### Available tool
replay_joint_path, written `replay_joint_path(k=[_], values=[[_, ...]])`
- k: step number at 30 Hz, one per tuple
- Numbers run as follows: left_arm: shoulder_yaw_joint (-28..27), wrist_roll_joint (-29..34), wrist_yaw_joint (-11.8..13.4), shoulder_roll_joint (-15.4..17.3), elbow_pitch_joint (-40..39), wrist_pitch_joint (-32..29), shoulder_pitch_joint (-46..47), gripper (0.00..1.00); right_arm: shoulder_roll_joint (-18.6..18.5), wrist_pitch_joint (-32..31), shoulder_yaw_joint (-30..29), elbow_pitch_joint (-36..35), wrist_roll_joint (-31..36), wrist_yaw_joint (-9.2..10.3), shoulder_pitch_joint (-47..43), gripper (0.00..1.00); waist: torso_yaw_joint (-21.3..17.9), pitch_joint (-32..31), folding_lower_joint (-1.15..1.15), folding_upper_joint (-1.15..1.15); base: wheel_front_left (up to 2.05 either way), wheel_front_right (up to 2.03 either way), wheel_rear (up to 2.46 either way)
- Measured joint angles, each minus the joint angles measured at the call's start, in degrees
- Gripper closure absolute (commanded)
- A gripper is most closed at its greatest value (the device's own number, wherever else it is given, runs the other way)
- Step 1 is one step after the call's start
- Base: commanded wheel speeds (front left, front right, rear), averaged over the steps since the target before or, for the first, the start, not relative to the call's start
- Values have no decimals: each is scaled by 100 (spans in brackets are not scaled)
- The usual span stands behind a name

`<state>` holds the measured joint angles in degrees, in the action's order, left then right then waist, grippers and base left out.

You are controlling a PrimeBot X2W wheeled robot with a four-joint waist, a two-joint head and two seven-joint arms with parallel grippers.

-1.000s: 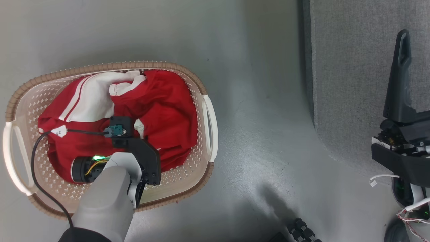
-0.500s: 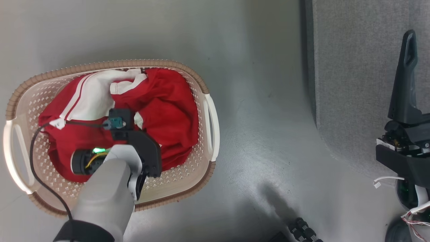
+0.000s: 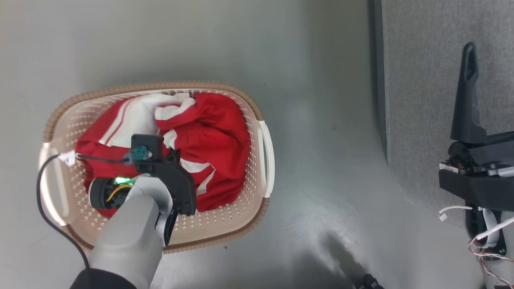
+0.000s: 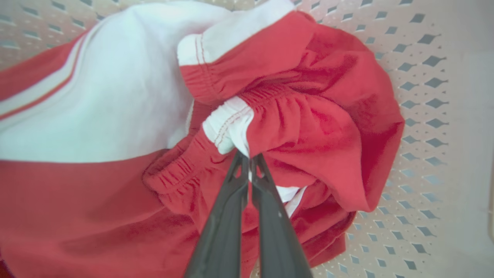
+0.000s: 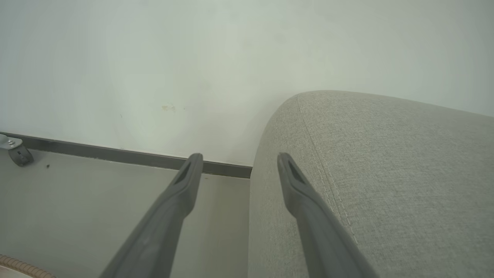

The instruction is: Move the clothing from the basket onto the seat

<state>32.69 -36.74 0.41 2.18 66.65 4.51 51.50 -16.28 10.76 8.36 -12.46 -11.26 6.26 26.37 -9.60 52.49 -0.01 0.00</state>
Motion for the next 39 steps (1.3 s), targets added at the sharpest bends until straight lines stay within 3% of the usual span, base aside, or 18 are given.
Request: replay_joint_path(k=[18,32,39], values=[[172,-146,-347,-21,-292,900,-582,100,-37,124,-4,1145,-279,-225,-211,0,455,-1318,0,0,0,0,0],[-151,-260,-341,3,-624,978,-1056,100,-24,192,-5,1738,-393,-283,-619,0,752,-2404,0,-1,0,0,0],[-392,-223,-132,197,-1151,978,-1360,100,-5,202,-2,2012,-448,-352,-973,0,901,-2996,0,-1,0,0,0]])
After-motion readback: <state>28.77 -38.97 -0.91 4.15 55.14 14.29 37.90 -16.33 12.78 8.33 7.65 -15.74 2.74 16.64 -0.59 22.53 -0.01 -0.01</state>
